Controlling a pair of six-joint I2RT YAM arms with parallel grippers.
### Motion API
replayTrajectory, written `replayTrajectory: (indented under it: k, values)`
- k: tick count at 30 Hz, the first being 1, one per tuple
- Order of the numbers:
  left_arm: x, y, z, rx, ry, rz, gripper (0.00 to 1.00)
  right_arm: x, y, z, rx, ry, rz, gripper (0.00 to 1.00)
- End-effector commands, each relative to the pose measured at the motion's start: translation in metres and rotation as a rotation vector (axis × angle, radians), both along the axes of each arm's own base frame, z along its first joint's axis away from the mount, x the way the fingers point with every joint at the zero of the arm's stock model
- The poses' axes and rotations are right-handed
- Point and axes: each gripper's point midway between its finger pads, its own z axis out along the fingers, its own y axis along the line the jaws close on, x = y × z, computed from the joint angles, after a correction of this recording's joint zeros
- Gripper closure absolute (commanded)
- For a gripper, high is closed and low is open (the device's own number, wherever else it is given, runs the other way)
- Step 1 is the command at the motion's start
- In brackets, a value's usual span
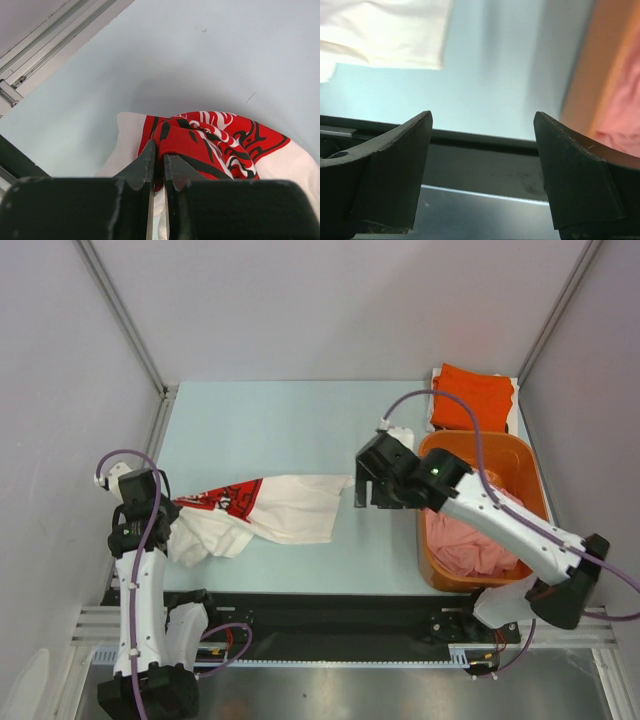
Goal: Fold and stack the t-shirts
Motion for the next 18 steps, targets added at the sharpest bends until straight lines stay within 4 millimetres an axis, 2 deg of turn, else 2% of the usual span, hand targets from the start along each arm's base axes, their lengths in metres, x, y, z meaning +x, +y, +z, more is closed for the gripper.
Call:
replayTrajectory:
  k: [1,3,5,6,7,8,9,11,14,15,16,18]
  values:
    - [0.008,0.001,0.011,0.007,-0.062,-0.006,0.89,0.019,0.043,0.006,-0.037,-0.04,0.049,0.14]
    - [0.008,0.001,0.01,0.005,-0.061,-0.006,0.89,0.024,0.063,-0.004,-0.022,-0.02,0.081,0.13]
    - [0.008,0.0,0.01,0.004,-0.059,-0.01,0.89,0.027,0.075,-0.034,-0.048,0.037,0.097,0.1]
    - [0.009,0.0,0.009,0.002,-0.058,-0.011,0.89,0.037,0.078,-0.044,-0.035,0.043,0.083,0.1]
    - [0.009,0.0,0.009,0.002,-0.058,-0.013,0.89,0.042,0.078,-0.054,-0.027,0.058,0.076,0.09]
    - [0.009,0.0,0.009,0.0,-0.058,-0.015,0.88,0.041,0.072,-0.079,-0.038,0.111,0.07,0.1]
    - [0.011,-0.002,0.01,-0.004,-0.065,-0.028,0.88,0.061,0.066,-0.086,0.007,0.115,0.026,0.1]
    - [0.012,-0.005,0.009,-0.009,-0.065,-0.047,0.88,0.065,0.059,-0.103,0.05,0.169,0.017,0.11]
    - [0.014,-0.007,0.007,-0.016,-0.061,-0.059,0.88,0.075,0.017,-0.121,0.008,0.176,-0.064,0.1]
    - [0.014,-0.007,0.008,-0.016,-0.063,-0.061,0.88,0.066,-0.001,-0.13,-0.014,0.194,-0.079,0.1]
    - [0.015,-0.008,0.008,-0.017,-0.066,-0.065,0.88,0.07,-0.02,-0.135,-0.022,0.201,-0.115,0.1]
    - [0.017,-0.01,0.009,-0.023,-0.077,-0.077,0.88,0.063,-0.042,-0.145,-0.016,0.223,-0.145,0.1]
